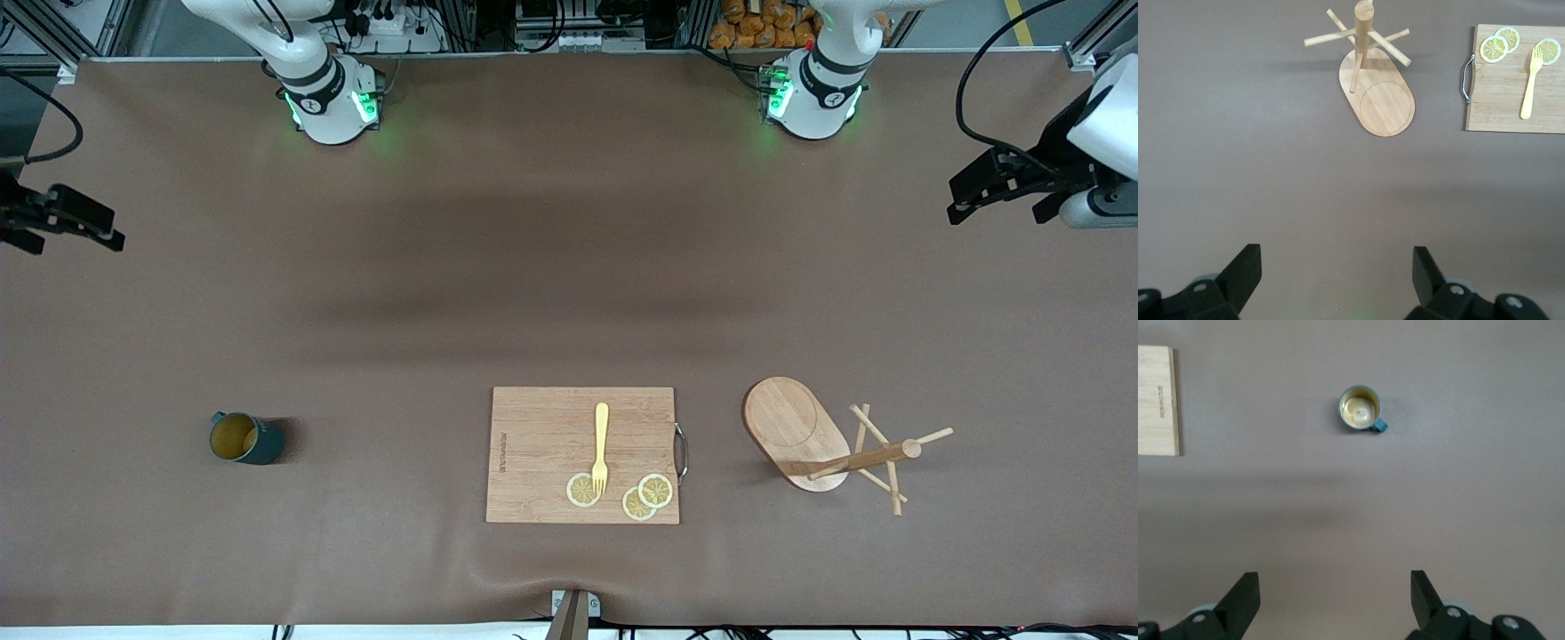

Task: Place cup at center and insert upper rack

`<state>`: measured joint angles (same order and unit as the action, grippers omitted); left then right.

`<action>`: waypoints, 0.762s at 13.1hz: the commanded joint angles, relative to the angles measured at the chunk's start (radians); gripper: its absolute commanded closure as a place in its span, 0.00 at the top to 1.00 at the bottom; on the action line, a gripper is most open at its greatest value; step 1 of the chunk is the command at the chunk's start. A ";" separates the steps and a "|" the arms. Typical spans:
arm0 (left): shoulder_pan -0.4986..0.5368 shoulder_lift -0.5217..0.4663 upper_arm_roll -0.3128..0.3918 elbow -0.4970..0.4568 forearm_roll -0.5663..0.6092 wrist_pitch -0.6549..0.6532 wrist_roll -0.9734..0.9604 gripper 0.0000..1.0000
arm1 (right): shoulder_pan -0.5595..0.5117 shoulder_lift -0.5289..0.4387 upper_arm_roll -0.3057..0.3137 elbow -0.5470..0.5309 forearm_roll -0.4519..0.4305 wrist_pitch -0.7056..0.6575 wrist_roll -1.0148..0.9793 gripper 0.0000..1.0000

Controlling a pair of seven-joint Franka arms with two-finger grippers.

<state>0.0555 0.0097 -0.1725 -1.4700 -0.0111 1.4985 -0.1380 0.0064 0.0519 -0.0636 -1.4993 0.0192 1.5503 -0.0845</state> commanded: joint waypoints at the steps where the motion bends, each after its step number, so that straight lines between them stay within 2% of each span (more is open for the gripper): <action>1: 0.010 0.003 0.001 0.010 -0.020 0.005 0.015 1.00 | 0.010 -0.007 0.010 -0.025 -0.016 0.036 0.003 1.00; 10: 0.023 0.013 0.001 0.007 -0.021 0.003 0.017 1.00 | 0.010 0.002 0.010 -0.029 -0.016 0.028 0.017 1.00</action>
<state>0.0663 0.0207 -0.1690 -1.4690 -0.0116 1.5008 -0.1380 0.0137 0.0580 -0.0565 -1.5179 0.0184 1.5795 -0.0841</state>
